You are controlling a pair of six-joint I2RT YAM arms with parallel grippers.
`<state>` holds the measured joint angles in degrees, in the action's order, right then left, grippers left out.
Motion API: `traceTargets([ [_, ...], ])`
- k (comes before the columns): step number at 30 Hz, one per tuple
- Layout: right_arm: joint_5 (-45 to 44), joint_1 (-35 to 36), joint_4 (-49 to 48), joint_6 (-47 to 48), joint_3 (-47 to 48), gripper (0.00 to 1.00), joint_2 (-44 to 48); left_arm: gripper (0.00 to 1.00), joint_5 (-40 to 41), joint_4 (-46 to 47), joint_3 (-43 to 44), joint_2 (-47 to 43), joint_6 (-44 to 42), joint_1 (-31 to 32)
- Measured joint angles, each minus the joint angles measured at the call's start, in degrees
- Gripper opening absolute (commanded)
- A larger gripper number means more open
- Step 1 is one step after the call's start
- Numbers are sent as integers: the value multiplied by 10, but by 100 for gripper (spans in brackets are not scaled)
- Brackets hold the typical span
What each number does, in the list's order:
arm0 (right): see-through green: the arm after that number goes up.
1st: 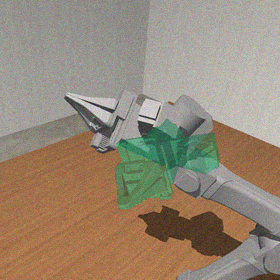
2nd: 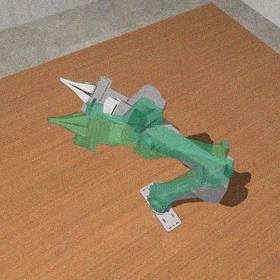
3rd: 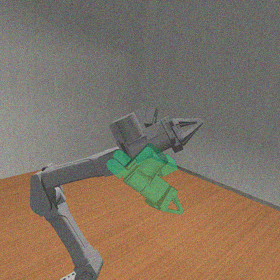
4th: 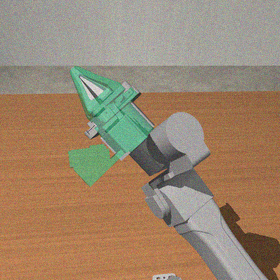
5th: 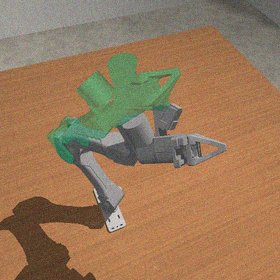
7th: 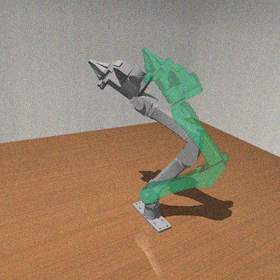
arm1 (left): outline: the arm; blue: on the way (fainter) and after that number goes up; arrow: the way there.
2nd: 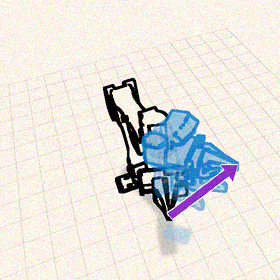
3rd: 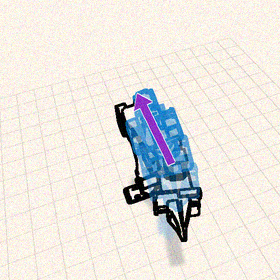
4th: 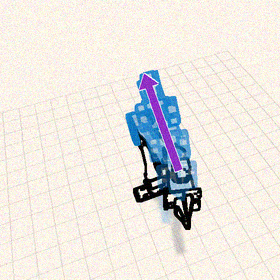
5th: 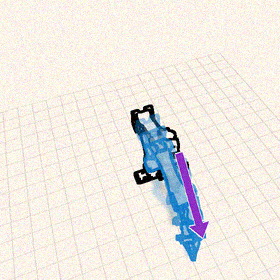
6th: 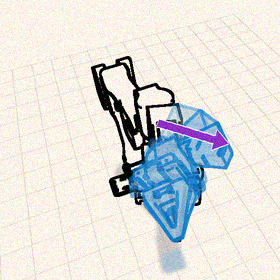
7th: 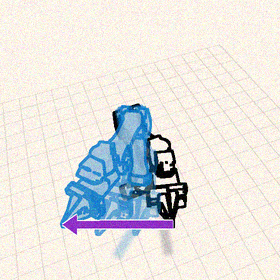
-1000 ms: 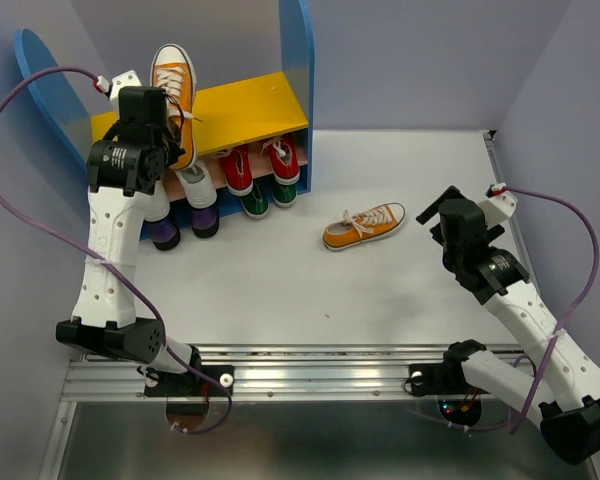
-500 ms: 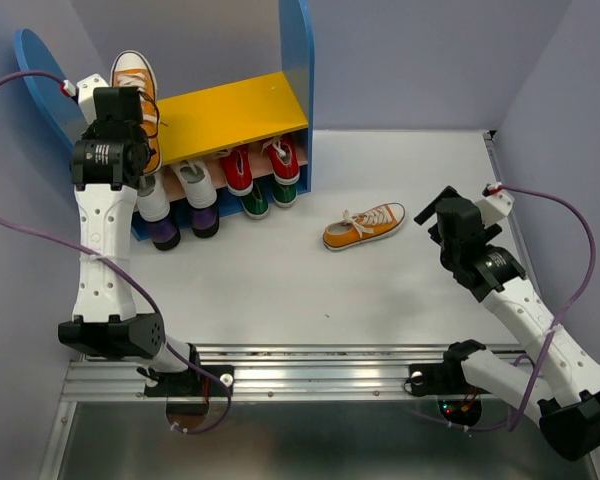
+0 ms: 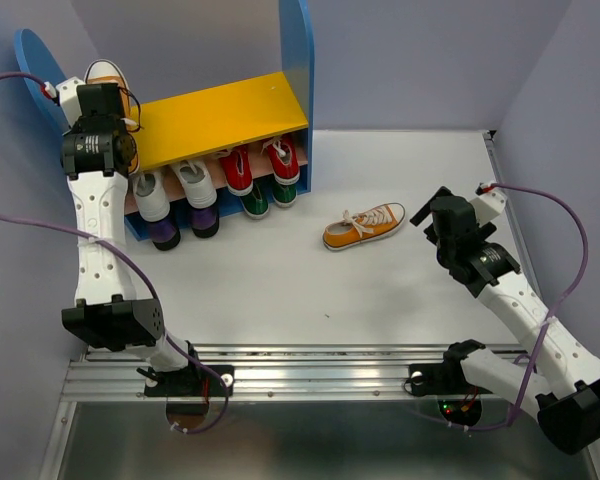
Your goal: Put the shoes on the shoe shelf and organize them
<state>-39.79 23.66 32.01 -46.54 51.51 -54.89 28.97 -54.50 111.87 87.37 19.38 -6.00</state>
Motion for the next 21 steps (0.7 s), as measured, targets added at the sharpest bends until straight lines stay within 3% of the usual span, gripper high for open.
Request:
traceTargets([
  [13,8,0,0,2,1,100,0,2,-17,15,-28,21,-5,-17],
  [16,9,0,0,2,1,100,0,30,-19,16,-34,22,-4,-24],
  [17,10,0,0,2,1,100,0,47,-19,16,-35,22,-2,-26],
  [18,11,0,0,2,1,100,0,54,-20,21,-35,22,1,-28],
  [21,13,0,0,2,1,100,0,57,-19,61,-33,21,6,-31],
])
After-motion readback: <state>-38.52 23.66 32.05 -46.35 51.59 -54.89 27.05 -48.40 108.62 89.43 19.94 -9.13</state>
